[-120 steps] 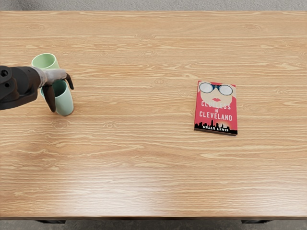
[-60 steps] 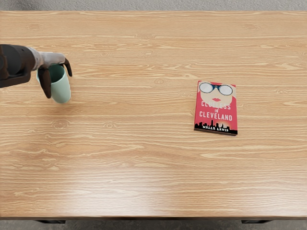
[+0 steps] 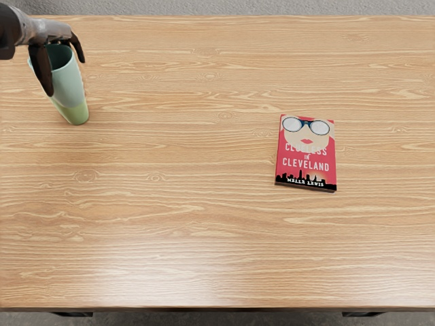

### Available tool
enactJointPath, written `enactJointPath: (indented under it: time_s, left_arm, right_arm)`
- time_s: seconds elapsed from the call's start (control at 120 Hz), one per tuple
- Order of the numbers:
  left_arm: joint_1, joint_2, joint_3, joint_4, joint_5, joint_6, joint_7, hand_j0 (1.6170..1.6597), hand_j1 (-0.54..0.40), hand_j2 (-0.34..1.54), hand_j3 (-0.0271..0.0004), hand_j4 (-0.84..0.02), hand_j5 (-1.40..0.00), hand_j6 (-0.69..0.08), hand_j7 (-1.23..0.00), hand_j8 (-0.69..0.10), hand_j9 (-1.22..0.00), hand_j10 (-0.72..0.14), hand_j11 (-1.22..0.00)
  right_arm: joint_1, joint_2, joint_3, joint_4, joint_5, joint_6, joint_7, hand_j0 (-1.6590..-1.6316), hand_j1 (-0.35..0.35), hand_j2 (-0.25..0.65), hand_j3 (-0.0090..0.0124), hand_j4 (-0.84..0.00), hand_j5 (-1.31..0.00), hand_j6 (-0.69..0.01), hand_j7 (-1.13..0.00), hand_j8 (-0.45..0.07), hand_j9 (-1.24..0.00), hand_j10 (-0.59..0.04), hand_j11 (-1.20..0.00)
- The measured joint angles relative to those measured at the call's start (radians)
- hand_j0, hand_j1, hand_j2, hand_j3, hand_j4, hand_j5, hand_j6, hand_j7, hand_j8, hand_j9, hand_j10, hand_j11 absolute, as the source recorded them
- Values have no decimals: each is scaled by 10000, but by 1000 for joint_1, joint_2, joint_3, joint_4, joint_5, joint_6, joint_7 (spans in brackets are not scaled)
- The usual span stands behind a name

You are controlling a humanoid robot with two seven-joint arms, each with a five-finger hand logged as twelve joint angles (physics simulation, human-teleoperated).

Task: Pick up cup and place in cup with left hand

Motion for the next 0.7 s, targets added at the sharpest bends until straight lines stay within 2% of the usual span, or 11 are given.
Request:
enactJointPath:
  time_s: [0.208, 0.408, 0.7]
  left_arm:
    - [-11, -2, 4, 62, 4, -3, 0, 16559, -520, 670, 0, -4111, -5335, -3771, -5373, -3376, -5421, -4036, -5427]
    - [-13, -68, 30, 161, 18, 14, 0, 16555, -382, 663, 0, -4096, -5364, -3802, -5392, -3541, -5449, -4015, -5457]
    - [-27, -119, 51, 286, 33, 56, 0, 16555, -471, 660, 0, -4129, -5328, -3999, -5377, -3499, -5455, -4026, -5462]
  right_arm:
    - [-1, 0, 0, 0, 0, -1, 0, -16581, -3101, -65, 0, -327, -423, -327, -422, -327, -423, -326, -422]
    - [0, 0, 0, 0, 0, -1, 0, -16581, -3104, -65, 0, -324, -420, -325, -419, -325, -419, -324, -419]
    - [0, 0, 0, 0, 0, -1, 0, -16581, -3104, -65, 0, -324, -419, -325, -419, -324, -419, -324, -419]
